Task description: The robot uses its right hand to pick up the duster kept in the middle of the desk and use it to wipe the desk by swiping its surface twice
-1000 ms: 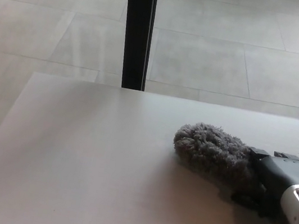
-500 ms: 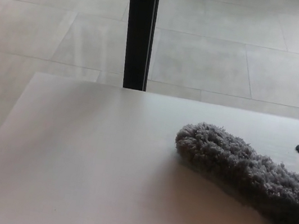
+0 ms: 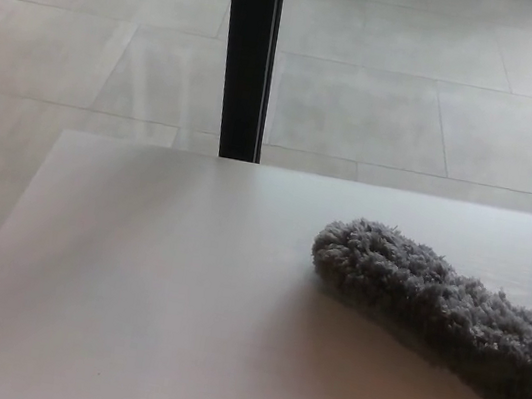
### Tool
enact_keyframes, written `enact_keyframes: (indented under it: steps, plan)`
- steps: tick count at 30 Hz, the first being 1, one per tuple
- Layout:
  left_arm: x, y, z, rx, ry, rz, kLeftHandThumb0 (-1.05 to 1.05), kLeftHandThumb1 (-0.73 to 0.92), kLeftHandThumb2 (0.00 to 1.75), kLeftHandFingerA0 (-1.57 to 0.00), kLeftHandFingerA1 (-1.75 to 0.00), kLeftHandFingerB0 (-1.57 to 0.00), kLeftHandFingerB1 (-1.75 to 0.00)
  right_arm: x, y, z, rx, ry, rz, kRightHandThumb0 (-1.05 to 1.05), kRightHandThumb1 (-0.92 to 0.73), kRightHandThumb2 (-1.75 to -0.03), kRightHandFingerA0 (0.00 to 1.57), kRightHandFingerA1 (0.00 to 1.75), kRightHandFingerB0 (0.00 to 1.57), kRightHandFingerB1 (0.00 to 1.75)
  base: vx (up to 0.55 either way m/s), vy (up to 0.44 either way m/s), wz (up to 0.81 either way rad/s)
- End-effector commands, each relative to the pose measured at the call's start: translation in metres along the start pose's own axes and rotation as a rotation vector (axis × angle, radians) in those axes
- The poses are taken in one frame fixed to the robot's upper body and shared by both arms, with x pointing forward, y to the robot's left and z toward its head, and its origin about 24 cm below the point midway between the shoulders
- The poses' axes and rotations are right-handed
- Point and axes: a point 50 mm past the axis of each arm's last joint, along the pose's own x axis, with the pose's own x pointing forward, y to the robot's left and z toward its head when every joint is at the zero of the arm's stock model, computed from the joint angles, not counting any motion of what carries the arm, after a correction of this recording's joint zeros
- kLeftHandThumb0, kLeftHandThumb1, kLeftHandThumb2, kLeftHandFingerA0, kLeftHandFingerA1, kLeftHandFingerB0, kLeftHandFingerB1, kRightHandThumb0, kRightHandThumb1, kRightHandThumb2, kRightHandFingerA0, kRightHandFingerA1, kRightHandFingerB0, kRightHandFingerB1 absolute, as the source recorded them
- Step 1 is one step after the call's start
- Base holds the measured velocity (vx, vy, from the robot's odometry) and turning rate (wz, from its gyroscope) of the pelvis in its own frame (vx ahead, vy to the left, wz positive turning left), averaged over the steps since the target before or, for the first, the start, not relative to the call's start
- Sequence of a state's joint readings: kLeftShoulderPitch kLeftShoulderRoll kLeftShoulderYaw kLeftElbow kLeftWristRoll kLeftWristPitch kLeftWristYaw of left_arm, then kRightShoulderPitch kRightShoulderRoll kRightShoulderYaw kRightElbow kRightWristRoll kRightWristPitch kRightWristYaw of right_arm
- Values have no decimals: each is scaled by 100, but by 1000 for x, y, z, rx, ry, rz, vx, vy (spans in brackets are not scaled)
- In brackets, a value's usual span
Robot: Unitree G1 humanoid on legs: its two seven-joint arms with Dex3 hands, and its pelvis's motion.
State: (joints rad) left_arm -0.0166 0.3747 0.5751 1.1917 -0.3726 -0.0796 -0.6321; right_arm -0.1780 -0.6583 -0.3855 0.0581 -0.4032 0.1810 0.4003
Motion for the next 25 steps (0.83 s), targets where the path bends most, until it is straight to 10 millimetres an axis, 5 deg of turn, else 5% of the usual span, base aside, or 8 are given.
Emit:
enact_keyframes:
  steps: [1, 5, 6, 8, 14, 15, 17, 25]
  plan:
    - [-11, 14, -1, 10, -9, 46, -94, 92, 80, -28, -142, -20, -133, -137, -14, -163, 773, 443, -524, -79, -54, -94, 1, 47, 5, 40, 0, 0, 0]
    - [-11, 15, -3, 3, -7, 63, -95, 92, 84, -31, -120, -25, -111, -176, 23, -194, 932, 571, -706, -75, -75, -63, 0, 88, 3, 47, 0, 0, 0]
    - [-12, 16, -3, 10, -5, 77, -88, 81, 126, -48, -103, -41, -97, -183, 31, -199, 938, 596, -726, -73, -54, -96, 2, 63, 3, 49, 0, 0, 0]
    - [-12, 18, -3, 16, 3, 94, -96, 92, 84, -38, -125, -31, -116, -195, 43, -210, 942, 641, -716, -85, -58, -95, 0, 55, 5, 39, 0, 0, 0]
    - [-15, 24, -3, 2, 31, 153, -93, 77, 120, -54, -108, -39, -98, -217, 75, -239, 977, 845, -733, -86, -60, -101, 0, 48, 0, 23, 0, 0, 0]
    - [-16, 25, -3, 5, 33, 164, -95, 92, 77, -34, -127, -27, -119, -220, 80, -240, 985, 862, -720, -95, -64, -103, 0, 42, 0, 17, 0, 0, 0]
    - [-17, 28, -3, 13, 41, 181, -61, 67, 127, -32, -89, -13, -77, -226, 92, -242, 985, 919, -669, -105, -70, -104, 0, 30, 0, 9, 0, 0, 0]
    - [-21, 32, -7, -4, 53, 202, -62, 67, 127, -32, -89, -14, -78, -229, 114, -243, 1043, 972, -622, -87, -60, -103, 0, 54, 0, 28, 0, 0, 0]
